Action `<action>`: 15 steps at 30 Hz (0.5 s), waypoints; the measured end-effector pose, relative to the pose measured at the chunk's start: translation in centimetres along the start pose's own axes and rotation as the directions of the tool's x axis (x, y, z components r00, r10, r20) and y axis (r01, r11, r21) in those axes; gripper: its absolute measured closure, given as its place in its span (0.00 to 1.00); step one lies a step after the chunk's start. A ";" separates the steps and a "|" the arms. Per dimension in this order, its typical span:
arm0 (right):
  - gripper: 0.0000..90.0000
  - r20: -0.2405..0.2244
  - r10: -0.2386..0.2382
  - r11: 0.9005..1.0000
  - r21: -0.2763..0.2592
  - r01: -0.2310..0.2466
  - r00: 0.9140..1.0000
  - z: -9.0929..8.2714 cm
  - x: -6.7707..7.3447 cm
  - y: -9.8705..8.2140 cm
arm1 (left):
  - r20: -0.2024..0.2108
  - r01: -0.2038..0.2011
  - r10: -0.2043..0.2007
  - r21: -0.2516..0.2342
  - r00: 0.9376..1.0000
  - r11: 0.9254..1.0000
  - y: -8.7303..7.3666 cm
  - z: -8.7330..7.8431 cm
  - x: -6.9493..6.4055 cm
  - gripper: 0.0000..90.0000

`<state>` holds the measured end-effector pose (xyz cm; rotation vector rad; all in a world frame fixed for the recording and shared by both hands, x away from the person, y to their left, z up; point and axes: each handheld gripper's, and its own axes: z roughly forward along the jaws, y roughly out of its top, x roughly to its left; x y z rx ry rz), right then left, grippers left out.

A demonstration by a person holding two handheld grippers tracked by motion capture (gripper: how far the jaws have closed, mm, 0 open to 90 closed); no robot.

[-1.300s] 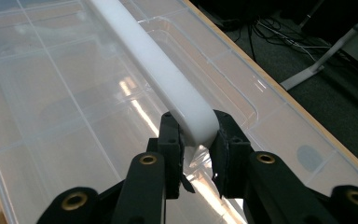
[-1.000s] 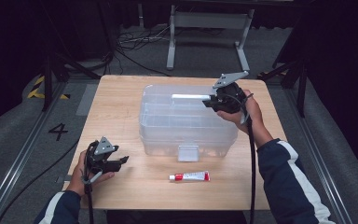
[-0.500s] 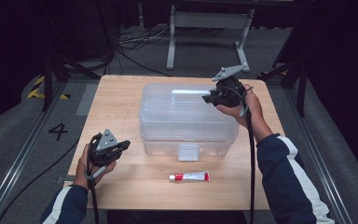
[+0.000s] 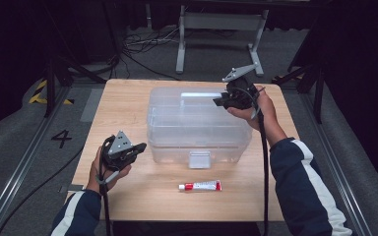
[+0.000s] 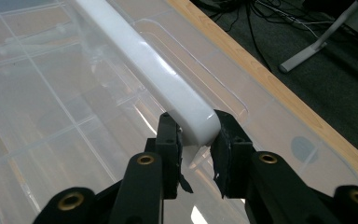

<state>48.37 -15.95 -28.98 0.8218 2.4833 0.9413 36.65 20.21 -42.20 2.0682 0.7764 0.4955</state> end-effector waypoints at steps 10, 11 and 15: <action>0.82 -0.004 0.017 0.999 0.028 -0.017 1.000 -0.3 0.2 0.6 | 0.008 0.007 -0.006 -0.024 1.000 1.000 0.4 0.0 -0.1 1.00; 0.82 -0.004 0.020 0.999 0.032 -0.020 1.000 -0.4 0.2 0.6 | 0.009 0.004 -0.004 -0.025 1.000 1.000 0.4 0.0 -0.1 1.00; 0.82 -0.012 0.021 0.999 0.038 -0.021 1.000 -0.6 0.3 0.7 | 0.001 0.005 -0.005 -0.043 1.000 0.999 0.7 -0.1 -0.1 1.00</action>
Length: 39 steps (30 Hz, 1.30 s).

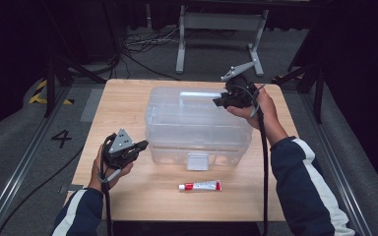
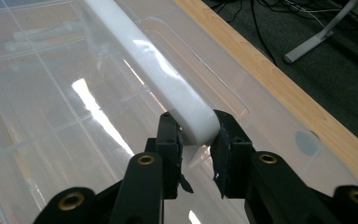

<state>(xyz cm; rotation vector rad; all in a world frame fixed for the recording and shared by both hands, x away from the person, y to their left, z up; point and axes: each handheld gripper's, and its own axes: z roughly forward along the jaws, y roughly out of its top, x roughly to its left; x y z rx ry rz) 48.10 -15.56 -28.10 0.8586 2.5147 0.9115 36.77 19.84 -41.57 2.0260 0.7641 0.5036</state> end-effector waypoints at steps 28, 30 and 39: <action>0.75 0.085 -0.031 0.994 -0.106 0.040 0.996 -2.3 -0.3 -0.1 | -0.032 0.007 -0.009 -0.055 0.999 0.998 1.7 0.0 0.3 1.00; 0.75 0.102 -0.044 0.992 -0.113 0.055 0.994 -2.8 -0.2 -0.3 | -0.037 0.000 -0.002 -0.056 0.999 0.998 1.8 -0.1 0.3 1.00; 0.68 0.138 -0.047 0.974 -0.215 0.076 0.989 -6.3 -0.9 -3.3 | -0.034 -0.015 0.013 -0.039 0.999 0.999 2.2 -0.1 0.3 1.00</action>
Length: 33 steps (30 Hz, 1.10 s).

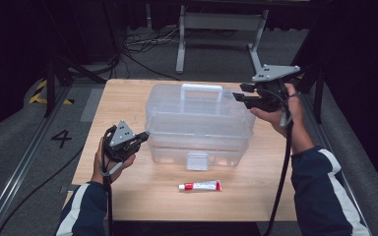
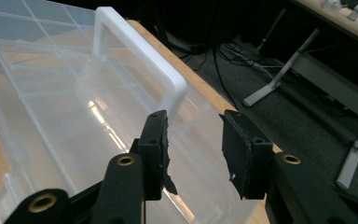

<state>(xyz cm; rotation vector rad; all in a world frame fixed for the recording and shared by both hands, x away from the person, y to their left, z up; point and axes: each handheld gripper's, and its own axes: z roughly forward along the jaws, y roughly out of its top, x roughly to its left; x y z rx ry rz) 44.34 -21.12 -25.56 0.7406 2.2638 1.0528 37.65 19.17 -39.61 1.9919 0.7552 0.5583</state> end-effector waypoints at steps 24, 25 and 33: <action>0.52 0.054 0.036 0.997 -0.066 -0.033 0.998 -2.6 -1.6 -11.9 | -0.001 -0.020 0.020 -0.027 1.000 0.999 1.4 0.6 0.2 1.00; 0.52 0.055 0.039 0.998 -0.059 -0.035 0.998 -2.5 -1.5 -12.3 | 0.001 -0.020 0.020 -0.026 1.000 0.999 1.4 0.6 0.3 1.00; 0.54 0.026 0.027 1.000 -0.013 -0.026 0.999 -1.1 -0.7 -14.1 | -0.001 -0.015 0.015 -0.040 1.000 0.999 1.7 0.7 0.4 1.00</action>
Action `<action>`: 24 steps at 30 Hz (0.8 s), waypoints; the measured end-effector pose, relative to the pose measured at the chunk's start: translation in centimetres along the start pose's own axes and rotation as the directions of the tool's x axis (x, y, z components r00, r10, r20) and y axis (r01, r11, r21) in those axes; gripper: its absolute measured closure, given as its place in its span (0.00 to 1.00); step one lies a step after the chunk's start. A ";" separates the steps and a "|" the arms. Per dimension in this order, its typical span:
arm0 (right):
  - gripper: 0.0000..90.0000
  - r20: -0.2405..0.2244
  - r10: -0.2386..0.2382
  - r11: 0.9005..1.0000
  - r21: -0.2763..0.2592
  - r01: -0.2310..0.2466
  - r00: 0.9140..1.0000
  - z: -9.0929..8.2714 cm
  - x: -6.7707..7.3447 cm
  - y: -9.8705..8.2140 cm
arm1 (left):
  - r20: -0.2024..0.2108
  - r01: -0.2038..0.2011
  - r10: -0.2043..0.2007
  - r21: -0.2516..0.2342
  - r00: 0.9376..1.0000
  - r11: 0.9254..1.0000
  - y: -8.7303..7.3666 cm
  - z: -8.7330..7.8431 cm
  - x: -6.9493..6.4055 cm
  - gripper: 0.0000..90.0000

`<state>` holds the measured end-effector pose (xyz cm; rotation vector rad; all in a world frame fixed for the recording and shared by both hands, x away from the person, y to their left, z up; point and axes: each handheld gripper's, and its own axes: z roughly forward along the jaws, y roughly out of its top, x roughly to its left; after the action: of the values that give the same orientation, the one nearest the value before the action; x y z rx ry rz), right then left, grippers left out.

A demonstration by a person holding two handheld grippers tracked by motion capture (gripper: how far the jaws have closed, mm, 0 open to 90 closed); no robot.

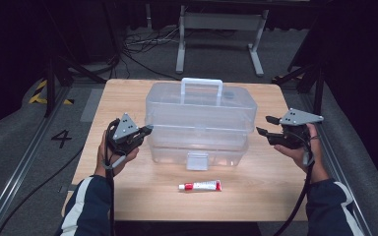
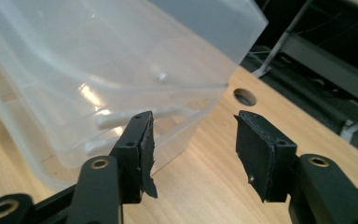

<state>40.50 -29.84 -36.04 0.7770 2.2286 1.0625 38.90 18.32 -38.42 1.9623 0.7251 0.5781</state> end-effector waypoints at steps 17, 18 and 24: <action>0.59 -0.013 -0.026 0.992 -0.127 0.025 1.000 1.0 1.3 -0.1 | 0.002 -0.015 0.015 -0.007 1.000 1.000 0.7 0.5 0.3 1.00; 0.59 -0.008 -0.031 0.991 -0.130 0.030 0.999 1.0 1.3 -0.1 | 0.005 -0.013 0.013 -0.007 1.000 1.000 0.7 0.5 0.3 1.00; 0.68 0.034 -0.076 0.980 -0.181 0.081 0.997 1.1 2.0 -0.1 | -0.001 -0.008 0.008 -0.011 1.000 1.000 0.7 0.3 0.4 0.97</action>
<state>39.86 -27.95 -37.18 0.6160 2.0866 1.1902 39.58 18.17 -37.90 1.9559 0.7139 0.5861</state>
